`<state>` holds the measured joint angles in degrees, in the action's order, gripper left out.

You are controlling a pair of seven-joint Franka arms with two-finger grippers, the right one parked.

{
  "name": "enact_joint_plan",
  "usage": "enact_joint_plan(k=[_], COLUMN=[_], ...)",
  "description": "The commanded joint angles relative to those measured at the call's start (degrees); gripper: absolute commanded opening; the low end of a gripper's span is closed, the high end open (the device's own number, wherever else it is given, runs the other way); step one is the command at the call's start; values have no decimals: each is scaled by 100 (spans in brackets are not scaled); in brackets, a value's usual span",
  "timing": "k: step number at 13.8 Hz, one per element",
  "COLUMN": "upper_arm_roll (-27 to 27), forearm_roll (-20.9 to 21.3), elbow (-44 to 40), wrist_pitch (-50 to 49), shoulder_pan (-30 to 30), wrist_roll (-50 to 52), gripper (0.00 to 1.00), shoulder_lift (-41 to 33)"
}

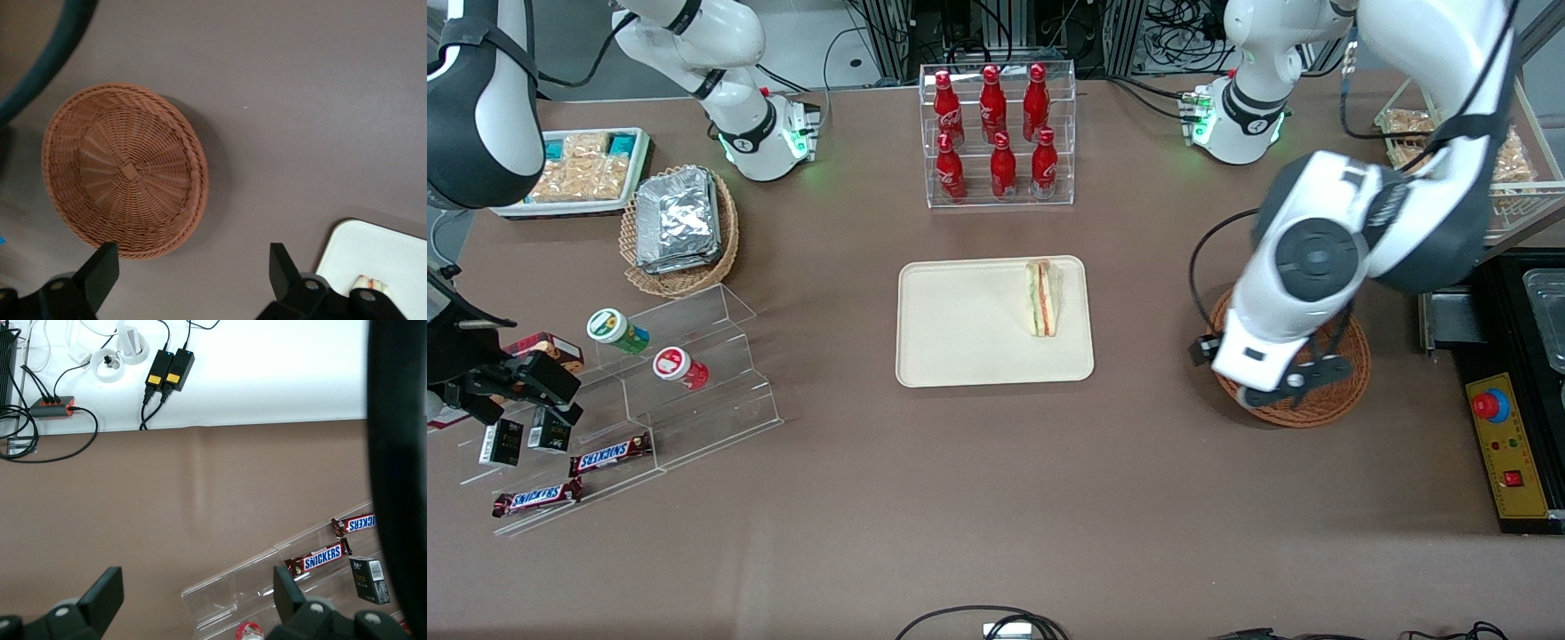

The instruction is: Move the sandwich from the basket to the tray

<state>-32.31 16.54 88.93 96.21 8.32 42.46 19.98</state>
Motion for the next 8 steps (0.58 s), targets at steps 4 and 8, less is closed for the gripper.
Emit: enact_joint_plan(k=[4,8], upper_arm_roll=[1172,1735], forearm_roll=[-941,-1346], elbow=[63,54], wrist_pitch=[-655,-1086], shoulder_pan=[30,30], wrist_roll=[-2063,-3373], gripper=[99,99], shoulder_lift=[-1012,-1496])
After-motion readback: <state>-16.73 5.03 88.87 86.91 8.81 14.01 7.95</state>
